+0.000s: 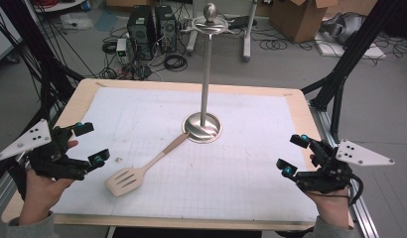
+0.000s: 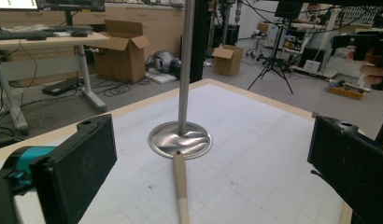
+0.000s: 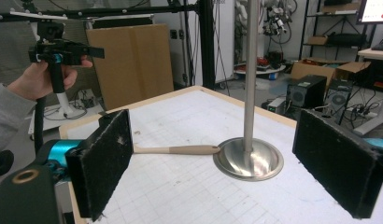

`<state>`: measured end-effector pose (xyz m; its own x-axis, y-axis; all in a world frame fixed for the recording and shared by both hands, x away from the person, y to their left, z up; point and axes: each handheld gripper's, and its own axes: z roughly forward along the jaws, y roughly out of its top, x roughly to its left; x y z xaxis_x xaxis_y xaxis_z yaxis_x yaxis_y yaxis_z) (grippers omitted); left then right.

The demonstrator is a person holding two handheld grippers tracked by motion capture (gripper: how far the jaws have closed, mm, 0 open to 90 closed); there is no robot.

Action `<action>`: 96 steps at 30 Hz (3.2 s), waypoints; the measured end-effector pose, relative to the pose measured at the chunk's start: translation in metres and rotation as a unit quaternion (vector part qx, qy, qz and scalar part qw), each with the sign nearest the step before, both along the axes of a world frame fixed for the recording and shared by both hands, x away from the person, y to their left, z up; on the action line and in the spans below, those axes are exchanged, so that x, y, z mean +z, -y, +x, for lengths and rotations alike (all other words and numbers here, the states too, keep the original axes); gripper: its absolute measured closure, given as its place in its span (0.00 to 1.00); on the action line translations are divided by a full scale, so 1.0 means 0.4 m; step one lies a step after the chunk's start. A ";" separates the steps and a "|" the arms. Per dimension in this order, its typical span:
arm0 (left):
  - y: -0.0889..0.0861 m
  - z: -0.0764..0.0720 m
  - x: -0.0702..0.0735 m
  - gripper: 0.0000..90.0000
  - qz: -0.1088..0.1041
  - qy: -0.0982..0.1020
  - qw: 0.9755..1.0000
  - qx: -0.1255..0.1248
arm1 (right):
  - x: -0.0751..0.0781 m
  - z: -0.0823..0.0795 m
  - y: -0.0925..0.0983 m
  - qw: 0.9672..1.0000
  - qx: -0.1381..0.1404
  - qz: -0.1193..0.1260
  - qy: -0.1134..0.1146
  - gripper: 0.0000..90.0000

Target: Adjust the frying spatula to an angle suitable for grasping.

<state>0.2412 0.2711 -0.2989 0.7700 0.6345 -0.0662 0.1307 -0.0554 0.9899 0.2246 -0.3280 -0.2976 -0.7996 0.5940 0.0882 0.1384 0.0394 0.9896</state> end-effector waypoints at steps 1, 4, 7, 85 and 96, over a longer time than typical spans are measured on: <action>0.001 0.000 0.000 0.02 0.000 -0.002 1.000 0.001 | -0.001 -0.001 -0.002 1.000 0.000 0.002 -0.004 0.13; 0.002 0.000 0.000 0.02 0.002 -0.001 1.000 0.006 | -0.002 0.000 -0.002 1.000 0.000 0.000 -0.005 0.12; 0.001 0.002 -0.001 0.02 0.000 -0.005 1.000 0.012 | -0.001 -0.001 -0.001 1.000 0.001 -0.001 -0.002 0.12; 0.133 0.114 -0.130 0.39 0.064 -0.099 0.993 -0.023 | -0.020 -0.004 0.008 0.999 -0.004 -0.006 -0.037 0.12; 0.145 0.123 -0.147 0.60 0.083 -0.119 0.989 0.004 | -0.025 -0.002 0.005 0.999 0.000 -0.010 -0.041 0.13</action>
<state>0.2904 0.2133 -0.3577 0.7405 0.6574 -0.1396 0.3596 -0.2122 0.9086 0.2236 -0.3299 -0.3074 -0.7899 0.5965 0.1424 0.2194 0.0581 0.9739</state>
